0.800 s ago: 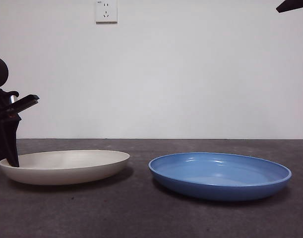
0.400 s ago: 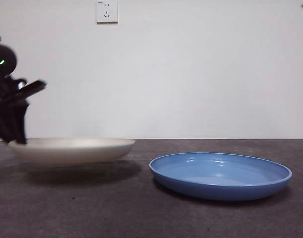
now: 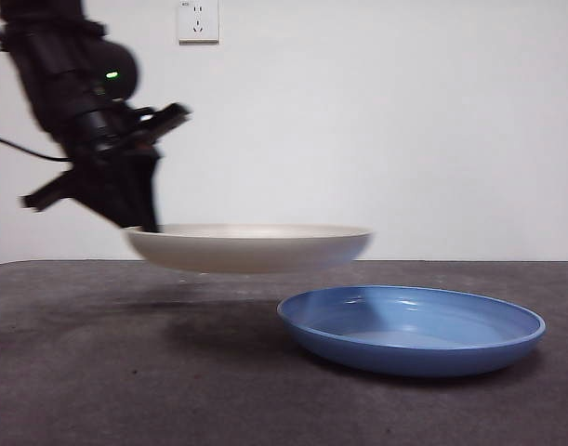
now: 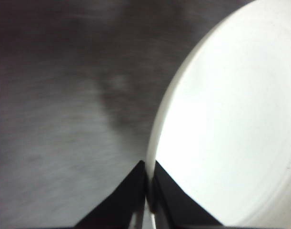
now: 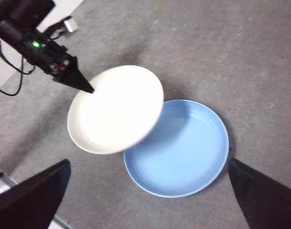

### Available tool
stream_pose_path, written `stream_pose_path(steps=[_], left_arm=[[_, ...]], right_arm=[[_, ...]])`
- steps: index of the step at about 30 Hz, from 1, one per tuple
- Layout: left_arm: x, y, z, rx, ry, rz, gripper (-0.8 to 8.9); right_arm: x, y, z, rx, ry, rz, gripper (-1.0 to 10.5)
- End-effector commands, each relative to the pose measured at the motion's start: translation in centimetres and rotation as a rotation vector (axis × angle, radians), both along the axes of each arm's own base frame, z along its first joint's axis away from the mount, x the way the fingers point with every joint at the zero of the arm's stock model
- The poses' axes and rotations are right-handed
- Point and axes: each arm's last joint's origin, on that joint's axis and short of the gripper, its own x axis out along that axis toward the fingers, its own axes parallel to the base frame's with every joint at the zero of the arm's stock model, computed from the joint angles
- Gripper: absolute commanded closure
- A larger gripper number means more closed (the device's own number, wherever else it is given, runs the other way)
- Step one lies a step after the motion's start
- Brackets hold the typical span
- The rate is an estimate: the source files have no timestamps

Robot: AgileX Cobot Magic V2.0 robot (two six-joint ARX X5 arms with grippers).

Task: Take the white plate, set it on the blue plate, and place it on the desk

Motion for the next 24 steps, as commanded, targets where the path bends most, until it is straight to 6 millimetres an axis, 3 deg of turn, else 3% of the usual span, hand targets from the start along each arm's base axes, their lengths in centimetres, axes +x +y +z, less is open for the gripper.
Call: stream_pose_path(steps=[1, 13, 17, 24], left_arm=[[0.8, -2.7, -0.3, -0.024, -0.007, -0.018, 7.98], [2.1, -11.9, -2.2, -0.012, 0.033, -0.178, 7.98], [2.6, -13.2, -2.8, 0.056, 0.028, -0.185, 7.98], [2.9, -13.4, -3.2, 0.066, 0.026, -0.185, 7.98]], right_arm=[[-1.1, -0.2, 0.5, -0.013, -0.035, -0.012, 3.3], [-3.4, -0.6, 0.1, -0.041, -0.018, -0.052, 3.3], [-3.5, -0.6, -0.2, -0.048, 0.013, -0.049, 3.3], [-3.6, -0.6, -0.3, -0.055, 0.022, -0.042, 3.2]])
